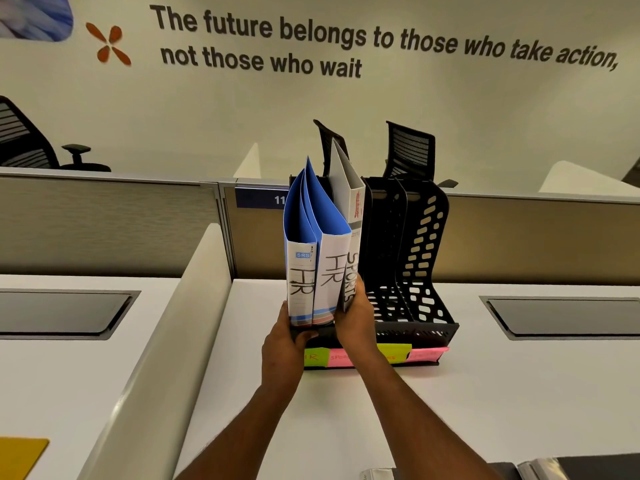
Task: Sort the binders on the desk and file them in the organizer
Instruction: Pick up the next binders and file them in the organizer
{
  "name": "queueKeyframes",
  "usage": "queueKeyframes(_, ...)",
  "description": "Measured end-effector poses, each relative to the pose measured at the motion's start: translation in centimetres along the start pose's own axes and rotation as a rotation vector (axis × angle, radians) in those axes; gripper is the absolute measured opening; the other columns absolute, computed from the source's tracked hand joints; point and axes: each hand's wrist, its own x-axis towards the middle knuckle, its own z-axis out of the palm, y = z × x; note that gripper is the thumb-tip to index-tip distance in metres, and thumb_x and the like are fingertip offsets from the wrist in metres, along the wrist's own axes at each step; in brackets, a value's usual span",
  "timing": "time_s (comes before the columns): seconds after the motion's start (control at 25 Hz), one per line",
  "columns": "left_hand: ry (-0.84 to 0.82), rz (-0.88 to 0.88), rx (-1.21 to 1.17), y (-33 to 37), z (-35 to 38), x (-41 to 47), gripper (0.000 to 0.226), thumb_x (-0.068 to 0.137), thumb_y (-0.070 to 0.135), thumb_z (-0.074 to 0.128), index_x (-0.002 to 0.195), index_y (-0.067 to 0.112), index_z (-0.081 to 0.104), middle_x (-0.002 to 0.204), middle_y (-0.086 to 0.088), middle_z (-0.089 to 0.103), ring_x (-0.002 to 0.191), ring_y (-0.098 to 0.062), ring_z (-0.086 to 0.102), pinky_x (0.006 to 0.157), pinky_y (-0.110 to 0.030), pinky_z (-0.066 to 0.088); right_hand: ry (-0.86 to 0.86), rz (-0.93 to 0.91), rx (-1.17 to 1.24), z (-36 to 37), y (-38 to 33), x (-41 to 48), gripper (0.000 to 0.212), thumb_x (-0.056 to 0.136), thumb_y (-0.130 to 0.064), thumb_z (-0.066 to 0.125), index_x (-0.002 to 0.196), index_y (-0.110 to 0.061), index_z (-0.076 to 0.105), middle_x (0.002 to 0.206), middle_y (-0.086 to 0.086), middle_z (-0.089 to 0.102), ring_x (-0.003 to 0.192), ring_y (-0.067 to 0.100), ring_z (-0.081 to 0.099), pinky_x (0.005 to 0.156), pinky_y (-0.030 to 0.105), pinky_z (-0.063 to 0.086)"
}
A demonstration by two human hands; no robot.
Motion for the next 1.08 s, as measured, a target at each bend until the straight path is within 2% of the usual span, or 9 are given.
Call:
queueKeyframes(0.2, 0.002, 0.012, 0.011, 0.0, -0.1, 0.1, 0.061, 0.088, 0.02, 0.063, 0.142, 0.023, 0.035, 0.132, 0.001, 0.057, 0.117, -0.02, 0.057, 0.099, -0.037, 0.046, -0.226, 0.011, -0.069, -1.3, 0.3, -0.1, 0.086, 0.08, -0.004, 0.069, 0.142, -0.039, 0.02, 0.128, -0.012, 0.055, 0.113, 0.001, 0.049, 0.084, 0.015, 0.046)
queueKeyframes(0.32, 0.0, 0.022, 0.013, 0.1, -0.2, 0.1, 0.06, 0.088, 0.019, 0.063, 0.142, 0.024, 0.036, 0.131, 0.002, 0.058, 0.116, -0.02, 0.057, 0.099, -0.037, 0.046, -0.353, -0.015, -0.048, -1.6, 0.2, -0.4, 0.102, 0.069, -0.006, 0.075, 0.136, -0.051, 0.014, 0.12, -0.027, 0.045, 0.108, -0.01, 0.049, 0.076, 0.0, 0.044)
queueKeyframes(0.4, -0.001, 0.033, 0.023, 0.1, -0.2, 0.0, 0.06, 0.088, 0.021, 0.063, 0.142, 0.023, 0.036, 0.132, 0.002, 0.058, 0.117, -0.02, 0.057, 0.099, -0.036, 0.046, -0.278, -0.039, -0.003, -1.2, 0.3, -1.1, 0.1, 0.064, -0.013, 0.078, 0.136, -0.047, 0.018, 0.118, -0.031, 0.044, 0.111, -0.014, 0.048, 0.077, 0.002, 0.046)
queueKeyframes(0.48, 0.001, 0.041, 0.032, 0.1, -0.2, -0.1, 0.06, 0.088, 0.022, 0.063, 0.142, 0.023, 0.036, 0.132, 0.002, 0.057, 0.117, -0.02, 0.057, 0.098, -0.036, 0.046, -0.209, -0.049, 0.041, -0.8, 0.3, -1.7, 0.098, 0.063, -0.019, 0.081, 0.138, -0.041, 0.021, 0.124, -0.022, 0.047, 0.117, -0.009, 0.048, 0.082, 0.009, 0.05)
queueKeyframes(0.56, 0.006, 0.048, 0.035, 0.1, -0.2, -0.1, 0.059, 0.089, 0.022, 0.063, 0.141, 0.023, 0.036, 0.133, 0.001, 0.057, 0.117, -0.021, 0.057, 0.098, -0.036, 0.046, -0.184, -0.058, 0.021, -0.6, 0.3, -1.8, 0.097, 0.064, -0.025, 0.083, 0.139, -0.039, 0.022, 0.126, -0.02, 0.045, 0.117, -0.013, 0.045, 0.079, 0.005, 0.048)
queueKeyframes(0.64, 0.01, 0.048, 0.035, 0.1, -0.1, -0.1, 0.06, 0.089, 0.022, 0.062, 0.143, 0.023, 0.035, 0.134, 0.001, 0.056, 0.118, -0.022, 0.056, 0.099, -0.037, 0.045, -0.176, -0.065, -0.019, -0.5, 0.3, -1.7, 0.096, 0.064, -0.03, 0.083, 0.137, -0.042, 0.022, 0.121, -0.026, 0.042, 0.113, -0.024, 0.04, 0.071, -0.004, 0.042)
queueKeyframes(0.84, 0.015, 0.056, 0.044, -0.2, 0.0, 0.0, 0.061, 0.089, 0.022, 0.062, 0.143, 0.023, 0.034, 0.134, 0.0, 0.055, 0.118, -0.022, 0.056, 0.099, -0.039, 0.046, -0.151, -0.053, -0.046, -0.6, 0.3, -1.8, 0.098, 0.062, -0.037, 0.085, 0.136, -0.044, 0.022, 0.125, -0.023, 0.041, 0.113, -0.022, 0.04, 0.072, -0.003, 0.042)
queueKeyframes(0.96, 0.021, 0.045, 0.046, -0.1, 0.1, 0.1, 0.061, 0.089, 0.023, 0.062, 0.143, 0.023, 0.033, 0.135, 0.001, 0.055, 0.118, -0.022, 0.056, 0.098, -0.038, 0.046, -0.1, -0.044, -0.022, -1.1, 0.0, -1.8, 0.1, 0.057, -0.042, 0.088, 0.135, -0.043, 0.026, 0.13, -0.016, 0.047, 0.117, -0.014, 0.045, 0.079, 0.002, 0.045)
queueKeyframes(1.08, 0.011, 0.03, 0.042, 0.0, 0.2, -0.1, 0.059, 0.09, 0.02, 0.061, 0.142, 0.022, 0.033, 0.135, 0.001, 0.054, 0.12, -0.021, 0.054, 0.099, -0.037, 0.046, -0.11, -0.013, -0.046, -1.8, -0.1, -2.1, 0.113, 0.055, -0.041, 0.09, 0.143, -0.035, 0.02, 0.141, -0.007, 0.043, 0.131, 0.007, 0.042, 0.098, 0.03, 0.049)
